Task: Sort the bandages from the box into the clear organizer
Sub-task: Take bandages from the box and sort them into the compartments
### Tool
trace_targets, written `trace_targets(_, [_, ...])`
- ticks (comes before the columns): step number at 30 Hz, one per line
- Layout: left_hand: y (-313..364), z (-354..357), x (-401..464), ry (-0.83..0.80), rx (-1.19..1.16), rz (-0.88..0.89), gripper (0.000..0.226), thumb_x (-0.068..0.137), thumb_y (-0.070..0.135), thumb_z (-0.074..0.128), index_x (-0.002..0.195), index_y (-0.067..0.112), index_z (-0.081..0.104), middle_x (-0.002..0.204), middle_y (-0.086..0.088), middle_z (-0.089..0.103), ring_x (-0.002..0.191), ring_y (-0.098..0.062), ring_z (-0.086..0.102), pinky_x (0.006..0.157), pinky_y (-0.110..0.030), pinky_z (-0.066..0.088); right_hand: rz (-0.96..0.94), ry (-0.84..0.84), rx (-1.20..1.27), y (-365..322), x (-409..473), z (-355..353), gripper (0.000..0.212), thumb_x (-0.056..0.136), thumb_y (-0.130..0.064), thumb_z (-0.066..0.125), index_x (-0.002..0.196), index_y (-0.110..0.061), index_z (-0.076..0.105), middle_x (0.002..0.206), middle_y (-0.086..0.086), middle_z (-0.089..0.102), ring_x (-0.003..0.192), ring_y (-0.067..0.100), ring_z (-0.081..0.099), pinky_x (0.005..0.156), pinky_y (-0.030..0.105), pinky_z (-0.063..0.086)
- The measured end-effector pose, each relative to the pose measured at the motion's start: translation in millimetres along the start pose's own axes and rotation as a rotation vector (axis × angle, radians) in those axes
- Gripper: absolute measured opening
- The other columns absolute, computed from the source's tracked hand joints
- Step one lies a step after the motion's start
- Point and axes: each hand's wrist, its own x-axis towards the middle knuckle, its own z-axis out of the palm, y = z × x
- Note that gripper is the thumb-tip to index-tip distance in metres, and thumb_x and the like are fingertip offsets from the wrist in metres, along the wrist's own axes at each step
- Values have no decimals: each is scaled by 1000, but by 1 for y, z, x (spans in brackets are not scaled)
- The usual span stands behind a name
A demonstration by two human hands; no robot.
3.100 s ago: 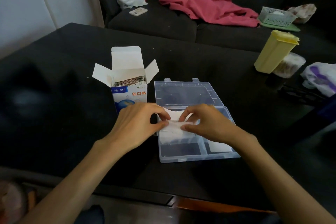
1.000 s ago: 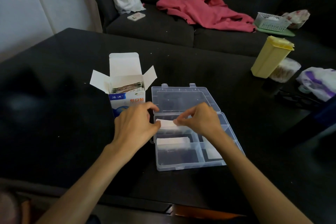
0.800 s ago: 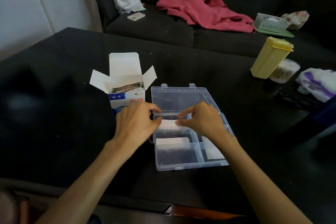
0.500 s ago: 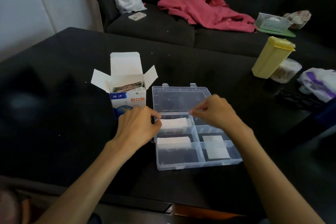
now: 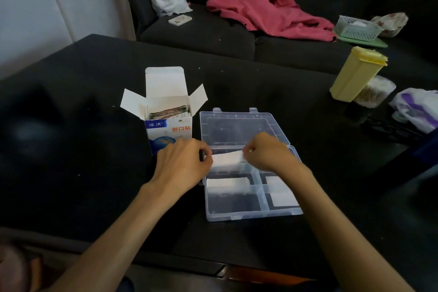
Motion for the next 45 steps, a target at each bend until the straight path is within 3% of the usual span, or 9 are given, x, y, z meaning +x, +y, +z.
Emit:
trace_targets(5, [-1, 0, 0, 17, -15, -2, 18, 92, 32, 55, 105, 31, 68, 87, 12, 63, 79, -7, 58, 69, -20, 47, 14, 88, 112, 14, 5, -21, 14, 90, -19, 58, 97, -13, 69, 99, 8, 69, 82, 20, 66, 80, 35, 56])
trace_targets(9, [-1, 1, 0, 3, -15, -6, 19, 93, 32, 55, 106, 31, 68, 81, 13, 57, 78, -7, 57, 71, -21, 49, -12, 156, -9, 13, 0, -22, 11, 89, -22, 59, 95, -17, 68, 94, 4, 69, 77, 15, 64, 72, 28, 54])
trace_targets(12, [0, 0, 0, 10, -16, -7, 19, 92, 33, 56, 107, 31, 68, 92, 10, 65, 78, -7, 57, 68, -19, 47, -45, 164, -143, 2, -9, -10, 13, 89, -23, 59, 96, -14, 65, 89, 3, 66, 79, 19, 62, 81, 35, 53])
trace_targets(15, [0, 0, 0, 4, -12, -3, 19, 92, 33, 57, 108, 30, 67, 99, 9, 67, 82, -8, 59, 69, -20, 47, -82, 194, -211, -2, -14, -1, 13, 91, -25, 57, 97, -13, 60, 88, 3, 62, 83, 19, 60, 88, 33, 48])
trace_targets(19, [0, 0, 0, -17, 2, 9, 23, 94, 31, 53, 113, 32, 66, 103, 8, 68, 87, -9, 61, 74, -24, 51, -52, 195, -146, 3, -10, 0, 14, 89, -28, 61, 91, -14, 65, 87, 3, 66, 78, 18, 61, 94, 38, 47])
trace_targets(25, [-1, 1, 1, -45, 29, 8, 23, 95, 31, 49, 110, 33, 66, 101, 9, 68, 88, -11, 61, 73, -26, 51, -294, 176, -85, 9, -2, -2, 19, 90, -36, 58, 104, -32, 69, 120, -4, 63, 109, 18, 56, 105, 45, 38])
trace_targets(29, [0, 1, 0, -50, 22, 12, 24, 95, 31, 49, 112, 33, 65, 106, 9, 67, 91, -10, 61, 76, -27, 51, -321, 147, -174, 13, 3, 3, 21, 93, -36, 52, 108, -31, 67, 124, -5, 61, 114, 18, 52, 106, 40, 32])
trace_targets(37, [-1, 0, 0, -50, 11, 11, 24, 95, 31, 47, 111, 35, 65, 106, 12, 66, 92, -10, 59, 75, -28, 50, -312, 78, 39, 16, 11, 7, 15, 88, -31, 62, 98, -27, 72, 113, -2, 67, 101, 17, 58, 101, 48, 41])
trace_targets(45, [3, 1, 1, -24, -52, 9, 24, 97, 31, 48, 116, 33, 61, 103, 9, 65, 94, -10, 60, 78, -27, 49, -335, 123, 68, 19, 14, 5, 17, 88, -35, 61, 97, -27, 72, 106, -4, 69, 87, 8, 54, 97, 47, 44])
